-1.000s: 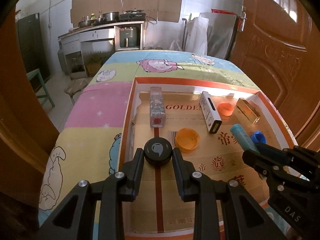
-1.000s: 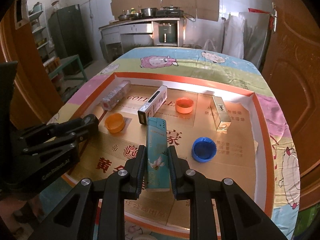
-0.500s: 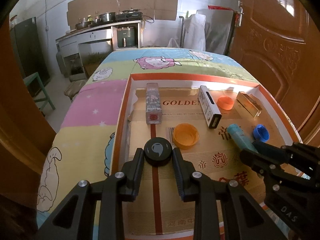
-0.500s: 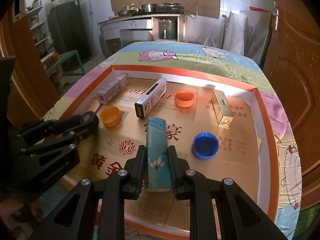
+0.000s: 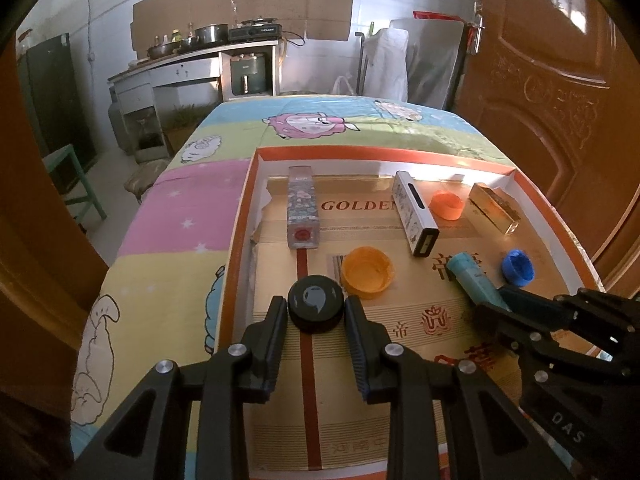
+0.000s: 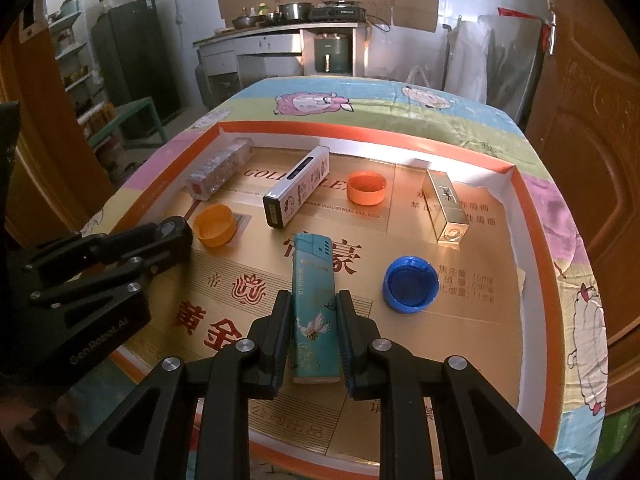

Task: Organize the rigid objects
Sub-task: 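Lower the black cap and teal lighter into the box and open both grippers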

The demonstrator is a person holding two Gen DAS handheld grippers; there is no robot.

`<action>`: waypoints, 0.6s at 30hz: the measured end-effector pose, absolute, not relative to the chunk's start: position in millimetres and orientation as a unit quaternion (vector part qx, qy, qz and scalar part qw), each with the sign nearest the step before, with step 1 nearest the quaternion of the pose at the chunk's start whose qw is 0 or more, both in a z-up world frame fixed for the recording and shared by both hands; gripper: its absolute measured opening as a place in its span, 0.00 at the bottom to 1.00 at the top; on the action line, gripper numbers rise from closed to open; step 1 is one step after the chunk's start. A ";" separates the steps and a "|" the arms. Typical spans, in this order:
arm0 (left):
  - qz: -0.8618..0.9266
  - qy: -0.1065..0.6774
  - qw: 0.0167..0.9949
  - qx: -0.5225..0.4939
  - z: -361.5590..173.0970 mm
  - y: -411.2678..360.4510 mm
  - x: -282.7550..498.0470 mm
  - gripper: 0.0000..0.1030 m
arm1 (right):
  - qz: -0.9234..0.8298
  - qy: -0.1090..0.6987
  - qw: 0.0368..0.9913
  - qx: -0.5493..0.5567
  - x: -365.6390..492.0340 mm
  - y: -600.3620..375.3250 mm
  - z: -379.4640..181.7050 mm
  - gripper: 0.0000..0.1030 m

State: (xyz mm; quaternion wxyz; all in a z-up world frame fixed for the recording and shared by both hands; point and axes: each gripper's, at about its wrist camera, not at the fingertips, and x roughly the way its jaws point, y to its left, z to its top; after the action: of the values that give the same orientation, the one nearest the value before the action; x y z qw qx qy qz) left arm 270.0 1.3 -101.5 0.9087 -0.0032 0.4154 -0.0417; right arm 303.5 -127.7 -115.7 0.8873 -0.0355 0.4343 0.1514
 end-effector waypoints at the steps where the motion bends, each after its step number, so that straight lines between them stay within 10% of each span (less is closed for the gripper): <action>1: -0.042 0.415 0.909 -0.005 -101.3 1.0 270.0 0.29 | 0.152 0.434 0.887 -0.034 303.6 -128.2 -115.9 0.22; 18: -0.046 0.406 0.913 -0.018 -95.8 4.4 265.9 0.41 | 0.150 0.429 0.890 -0.030 301.5 -132.0 -109.5 0.25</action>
State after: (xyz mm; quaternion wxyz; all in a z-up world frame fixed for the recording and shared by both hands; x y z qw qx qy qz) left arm 265.9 4.4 -95.8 0.9126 -0.0180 0.4060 -0.0455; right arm 301.5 -132.0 -109.5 0.8900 -0.0300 0.4294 0.1505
